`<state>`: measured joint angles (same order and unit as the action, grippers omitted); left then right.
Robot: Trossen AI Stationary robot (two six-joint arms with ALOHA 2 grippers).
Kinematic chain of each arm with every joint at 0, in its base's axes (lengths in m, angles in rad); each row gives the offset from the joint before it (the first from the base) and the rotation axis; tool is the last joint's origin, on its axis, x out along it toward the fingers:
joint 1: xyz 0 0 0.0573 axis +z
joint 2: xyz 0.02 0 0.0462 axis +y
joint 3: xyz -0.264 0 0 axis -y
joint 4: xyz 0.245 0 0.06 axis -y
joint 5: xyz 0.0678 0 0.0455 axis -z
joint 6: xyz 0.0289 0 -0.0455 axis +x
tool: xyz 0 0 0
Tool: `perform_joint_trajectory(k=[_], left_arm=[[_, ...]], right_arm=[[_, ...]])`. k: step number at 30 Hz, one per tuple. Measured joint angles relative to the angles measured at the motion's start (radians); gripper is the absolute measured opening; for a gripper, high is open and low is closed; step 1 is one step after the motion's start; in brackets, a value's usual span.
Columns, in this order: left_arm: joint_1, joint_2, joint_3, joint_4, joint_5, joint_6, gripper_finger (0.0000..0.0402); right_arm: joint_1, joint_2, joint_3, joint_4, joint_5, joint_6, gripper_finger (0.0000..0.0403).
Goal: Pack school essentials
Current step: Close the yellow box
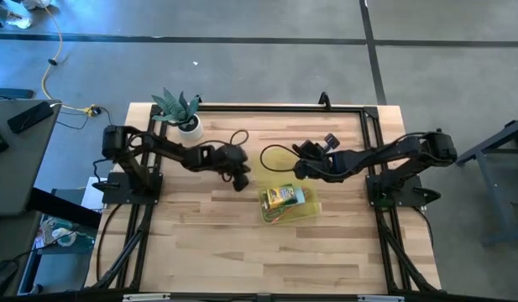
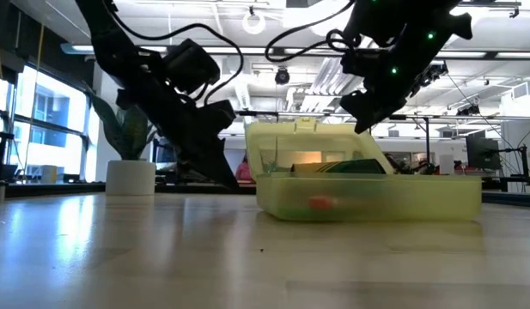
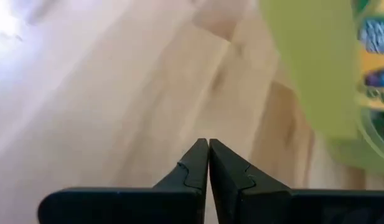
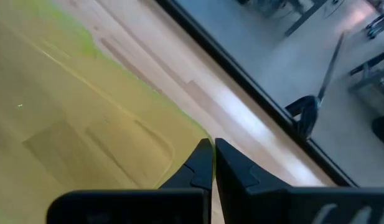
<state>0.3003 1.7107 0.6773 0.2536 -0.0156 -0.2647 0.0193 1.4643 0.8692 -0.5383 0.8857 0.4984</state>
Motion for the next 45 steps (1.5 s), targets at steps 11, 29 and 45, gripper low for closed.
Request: perform_joint_trajectory(k=[11, 29, 45], left_arm=[[0.081, 0.0, 0.0, 0.172, 0.077, 0.017, 0.0005], [0.164, 0.0, 0.0, 0.328, 0.258, 0.109, 0.0005], [0.163, 0.0, 0.0, 0.348, 0.345, 0.12, 0.0005]], right_arm=[[0.093, 0.0, 0.0, 0.018, 0.172, 0.046, 0.0], [0.161, 0.001, 0.0, 0.037, 0.343, 0.085, 0.0], [0.124, 0.008, 0.0, 0.046, 0.26, 0.107, 0.0009]])
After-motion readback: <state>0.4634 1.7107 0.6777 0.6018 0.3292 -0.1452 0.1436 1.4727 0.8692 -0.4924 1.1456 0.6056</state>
